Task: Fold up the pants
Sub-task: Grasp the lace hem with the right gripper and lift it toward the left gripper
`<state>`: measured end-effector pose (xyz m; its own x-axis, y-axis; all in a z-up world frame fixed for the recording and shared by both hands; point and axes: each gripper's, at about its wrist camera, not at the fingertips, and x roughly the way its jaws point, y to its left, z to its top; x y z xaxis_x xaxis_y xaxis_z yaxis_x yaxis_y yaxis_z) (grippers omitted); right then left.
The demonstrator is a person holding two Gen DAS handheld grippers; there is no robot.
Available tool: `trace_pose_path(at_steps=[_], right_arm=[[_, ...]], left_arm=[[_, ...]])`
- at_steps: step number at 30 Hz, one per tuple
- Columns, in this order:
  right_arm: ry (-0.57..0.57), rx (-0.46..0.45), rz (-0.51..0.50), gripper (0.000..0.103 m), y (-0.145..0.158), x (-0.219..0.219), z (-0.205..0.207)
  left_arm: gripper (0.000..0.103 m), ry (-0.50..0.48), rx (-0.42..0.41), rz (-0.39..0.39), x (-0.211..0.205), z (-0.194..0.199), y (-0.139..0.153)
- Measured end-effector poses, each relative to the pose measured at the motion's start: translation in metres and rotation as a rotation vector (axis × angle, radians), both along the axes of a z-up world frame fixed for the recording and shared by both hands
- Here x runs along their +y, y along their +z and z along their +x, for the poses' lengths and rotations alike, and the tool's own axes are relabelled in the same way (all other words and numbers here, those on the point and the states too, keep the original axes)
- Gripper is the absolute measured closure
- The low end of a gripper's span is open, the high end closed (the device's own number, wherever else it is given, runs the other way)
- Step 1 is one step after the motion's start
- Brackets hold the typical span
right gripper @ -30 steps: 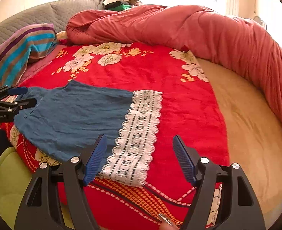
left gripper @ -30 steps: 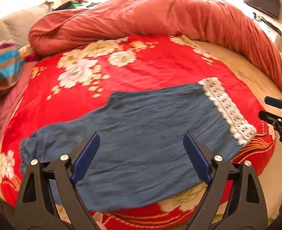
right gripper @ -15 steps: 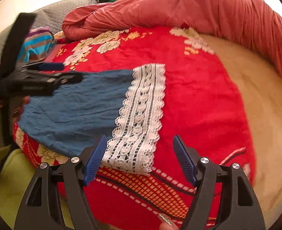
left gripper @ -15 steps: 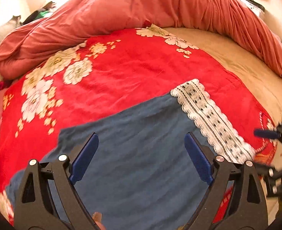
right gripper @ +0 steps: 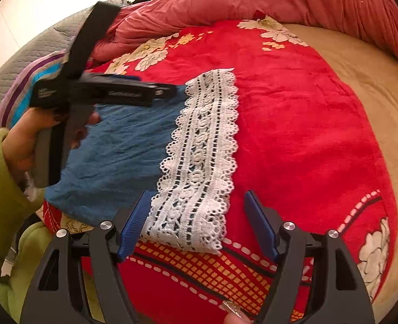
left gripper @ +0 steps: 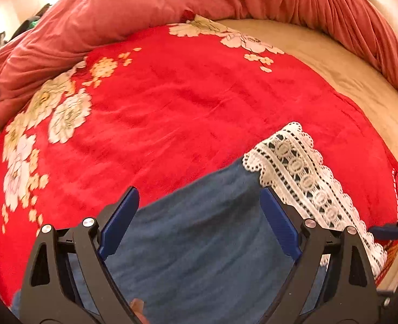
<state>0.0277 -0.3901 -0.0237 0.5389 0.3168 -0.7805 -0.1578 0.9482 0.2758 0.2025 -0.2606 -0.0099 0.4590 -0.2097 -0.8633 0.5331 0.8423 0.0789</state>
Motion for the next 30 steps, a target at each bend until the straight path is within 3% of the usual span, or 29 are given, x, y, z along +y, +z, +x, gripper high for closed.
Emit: trace_pose_path(at_steps=[3,8,10,14,16,18,20,24,30], right_arm=[[0.003,0.001,0.016,0.032,-0.004,0.001,0.004],[0.018,-0.010,0.041,0.032,-0.006,0.005,0.011],[0.037,-0.009,0.053,0.038,-0.008,0.008,0.013],[0.029,-0.015,0.075,0.043,-0.010,0.010,0.019],[0.030,-0.019,0.083,0.055,-0.012,0.009,0.021],[0.034,-0.019,0.098,0.062,-0.012,0.009,0.022],[0.046,-0.020,0.110,0.072,-0.013,0.010,0.024],[0.072,-0.039,0.123,0.080,-0.005,0.015,0.026],[0.139,-0.126,0.103,0.082,0.028,0.037,0.024]], left_arm=[[0.024,-0.025,0.024,0.009,-0.006,0.009,-0.010],[0.025,-0.055,0.086,-0.043,-0.009,0.017,-0.027],[0.027,-0.056,0.112,-0.079,-0.008,0.020,-0.032],[0.048,-0.064,0.143,-0.127,-0.010,0.018,-0.035],[0.062,-0.083,0.145,-0.132,-0.014,0.013,-0.033],[0.083,-0.101,0.149,-0.137,-0.020,0.008,-0.032],[0.091,-0.121,0.141,-0.128,-0.025,0.003,-0.032],[0.096,-0.108,0.131,-0.133,-0.024,0.000,-0.030],[0.098,-0.089,0.116,-0.258,0.003,0.002,-0.004]])
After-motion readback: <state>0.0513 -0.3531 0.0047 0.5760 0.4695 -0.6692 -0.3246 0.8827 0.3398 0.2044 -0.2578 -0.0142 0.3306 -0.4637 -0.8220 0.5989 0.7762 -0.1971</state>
